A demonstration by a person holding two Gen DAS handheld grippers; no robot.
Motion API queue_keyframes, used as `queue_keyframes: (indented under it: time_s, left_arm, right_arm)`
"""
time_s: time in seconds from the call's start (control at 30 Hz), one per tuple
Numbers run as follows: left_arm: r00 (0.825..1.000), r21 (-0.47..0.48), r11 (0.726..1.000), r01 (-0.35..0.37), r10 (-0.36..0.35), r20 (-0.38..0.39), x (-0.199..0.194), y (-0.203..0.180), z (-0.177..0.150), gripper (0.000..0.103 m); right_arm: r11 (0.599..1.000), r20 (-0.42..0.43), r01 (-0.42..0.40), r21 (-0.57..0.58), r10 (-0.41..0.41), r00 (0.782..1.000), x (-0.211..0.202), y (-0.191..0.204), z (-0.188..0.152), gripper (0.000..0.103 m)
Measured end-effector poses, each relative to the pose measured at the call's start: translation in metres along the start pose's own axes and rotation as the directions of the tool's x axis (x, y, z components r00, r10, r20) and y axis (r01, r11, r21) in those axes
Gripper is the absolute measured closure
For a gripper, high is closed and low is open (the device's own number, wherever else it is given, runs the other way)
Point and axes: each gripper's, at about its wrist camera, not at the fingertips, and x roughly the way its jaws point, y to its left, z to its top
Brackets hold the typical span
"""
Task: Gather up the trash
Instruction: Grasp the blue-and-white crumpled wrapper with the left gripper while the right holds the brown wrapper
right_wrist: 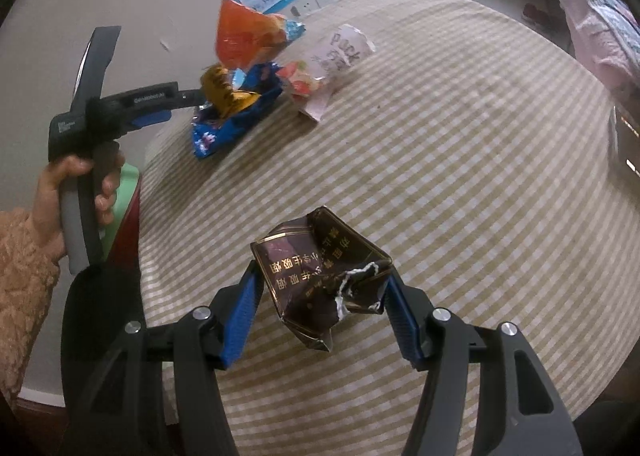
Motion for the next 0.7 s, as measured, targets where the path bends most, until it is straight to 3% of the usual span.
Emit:
queue_keyframes:
  time_s: [0.2, 0.3, 0.43, 0.47, 0.5, 0.7]
  left_arm:
    - [0.999, 0.024, 0.999, 0.025, -0.024, -0.041, 0.017, -0.009, 0.012, 0.033]
    - [0.998, -0.004, 0.999, 0.048, -0.048, -0.049, 0.019, -0.011, 0.014, 0.053]
    - [0.997, -0.038, 0.998, 0.045, -0.047, -0.055, 0.016, -0.011, 0.012, 0.067]
    - [0.997, -0.054, 0.998, 0.045, -0.048, -0.053, 0.014, -0.009, 0.011, 0.073]
    - [0.997, -0.065, 0.997, 0.044, -0.048, -0.055, 0.012, -0.008, 0.009, 0.086]
    - [0.995, -0.093, 0.995, 0.038, -0.046, -0.084, -0.013, -0.007, -0.027, 0.089]
  right_arm:
    - [1.0, 0.007, -0.011, 0.007, 0.011, 1.0, 0.0, -0.004, 0.0, 0.045]
    - [1.0, 0.014, -0.018, 0.006, 0.018, 1.0, -0.002, -0.005, 0.0, 0.045]
    - [1.0, 0.019, -0.028, 0.007, 0.027, 0.999, -0.004, -0.006, 0.0, 0.045]
    - [1.0, 0.022, -0.029, 0.008, 0.029, 0.999, -0.005, -0.006, 0.0, 0.045]
    - [1.0, 0.026, -0.03, 0.009, 0.03, 0.999, -0.006, -0.006, 0.001, 0.045]
    - [1.0, 0.044, -0.025, 0.001, 0.025, 0.999, -0.012, -0.004, 0.0, 0.045]
